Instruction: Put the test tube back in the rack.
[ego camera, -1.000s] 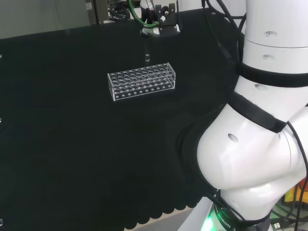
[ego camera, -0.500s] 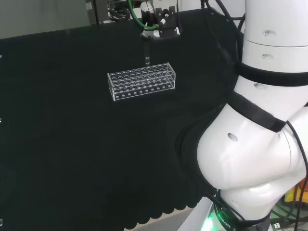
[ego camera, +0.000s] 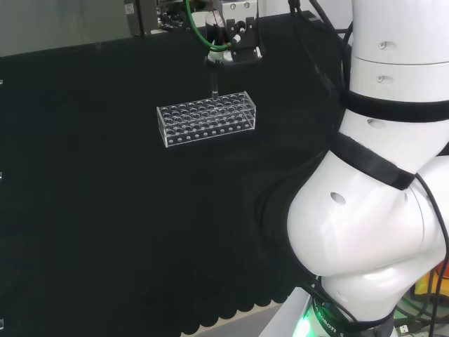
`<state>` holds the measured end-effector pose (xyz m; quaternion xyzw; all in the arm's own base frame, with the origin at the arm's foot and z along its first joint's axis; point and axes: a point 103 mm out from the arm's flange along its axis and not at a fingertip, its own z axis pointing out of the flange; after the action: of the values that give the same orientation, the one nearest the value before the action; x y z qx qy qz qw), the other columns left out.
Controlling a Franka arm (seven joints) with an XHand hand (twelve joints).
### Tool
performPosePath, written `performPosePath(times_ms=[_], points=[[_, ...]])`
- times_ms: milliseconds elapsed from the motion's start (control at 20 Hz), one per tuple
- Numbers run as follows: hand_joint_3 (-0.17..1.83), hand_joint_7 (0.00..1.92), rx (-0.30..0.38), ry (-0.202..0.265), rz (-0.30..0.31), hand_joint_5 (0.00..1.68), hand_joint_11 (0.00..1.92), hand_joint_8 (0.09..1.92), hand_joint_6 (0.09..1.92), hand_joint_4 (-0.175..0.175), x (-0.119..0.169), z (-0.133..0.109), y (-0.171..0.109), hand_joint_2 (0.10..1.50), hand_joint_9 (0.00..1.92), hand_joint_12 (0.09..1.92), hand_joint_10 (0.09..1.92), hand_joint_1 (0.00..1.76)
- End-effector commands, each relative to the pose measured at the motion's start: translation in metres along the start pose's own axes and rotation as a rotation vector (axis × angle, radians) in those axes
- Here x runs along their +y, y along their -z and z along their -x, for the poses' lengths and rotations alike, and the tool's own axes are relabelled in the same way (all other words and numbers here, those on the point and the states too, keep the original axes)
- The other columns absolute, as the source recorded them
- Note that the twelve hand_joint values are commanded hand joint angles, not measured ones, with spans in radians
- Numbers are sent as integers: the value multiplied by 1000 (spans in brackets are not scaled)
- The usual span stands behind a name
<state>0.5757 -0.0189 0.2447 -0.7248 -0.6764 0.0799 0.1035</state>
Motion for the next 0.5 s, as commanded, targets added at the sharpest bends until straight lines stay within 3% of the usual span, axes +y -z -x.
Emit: performPosePath(times_ms=[50, 500], points=[[0, 1151, 3, -1, -6, 1142, 1145, 1085, 385, -175, 0, 1, -3, 1039, 1094, 983, 825, 1406], [0, 1151, 3, -6, -5, 1142, 1145, 1084, 385, -175, 4, 3, -5, 1039, 1094, 982, 825, 1407]])
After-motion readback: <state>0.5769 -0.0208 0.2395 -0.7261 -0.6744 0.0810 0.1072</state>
